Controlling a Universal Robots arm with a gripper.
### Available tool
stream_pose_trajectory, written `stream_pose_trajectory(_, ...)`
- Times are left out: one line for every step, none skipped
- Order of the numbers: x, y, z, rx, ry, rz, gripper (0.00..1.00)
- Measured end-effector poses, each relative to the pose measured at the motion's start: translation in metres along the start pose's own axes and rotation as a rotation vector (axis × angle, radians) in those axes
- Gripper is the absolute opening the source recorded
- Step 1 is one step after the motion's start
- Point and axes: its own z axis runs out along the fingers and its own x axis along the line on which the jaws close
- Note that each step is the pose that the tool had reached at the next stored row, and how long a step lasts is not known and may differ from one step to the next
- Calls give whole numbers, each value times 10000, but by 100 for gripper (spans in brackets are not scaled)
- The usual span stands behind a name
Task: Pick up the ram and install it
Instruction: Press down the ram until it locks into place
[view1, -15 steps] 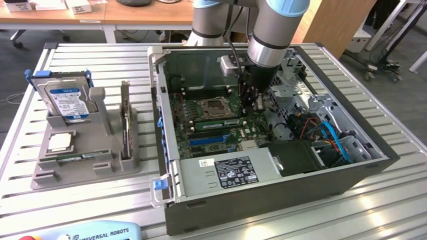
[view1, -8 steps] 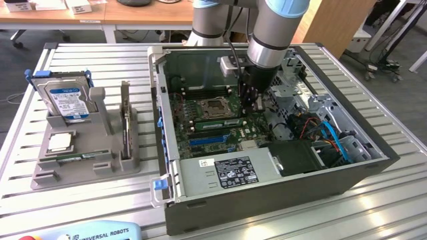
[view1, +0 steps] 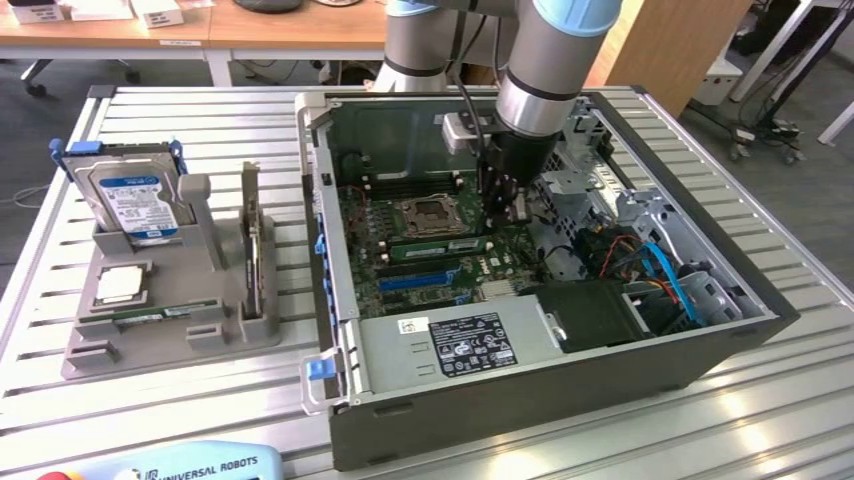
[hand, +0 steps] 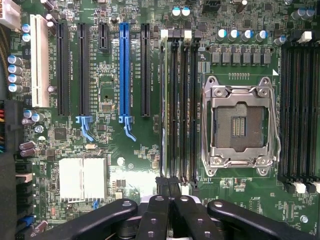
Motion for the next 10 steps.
stream_pose_trajectory(0, 0, 0, 0, -1, 0, 10)
stream_pose_trajectory(0, 0, 0, 0, 0, 1, 10)
stream_pose_trajectory(0, 0, 0, 0, 0, 1, 10)
stream_pose_trajectory(1, 0, 0, 0, 0, 1, 10)
stream_pose_trajectory(4, 0, 0, 0, -1, 1, 10)
stream_pose_trajectory(7, 0, 0, 0, -1, 1, 10)
stream_pose_trajectory(7, 0, 0, 0, -1, 0, 10)
stream_pose_trajectory(7, 0, 0, 0, -1, 1, 10)
stream_pose_trajectory(7, -1, 0, 0, 0, 1, 10)
stream_pose_trajectory(7, -1, 1, 0, 0, 0, 10)
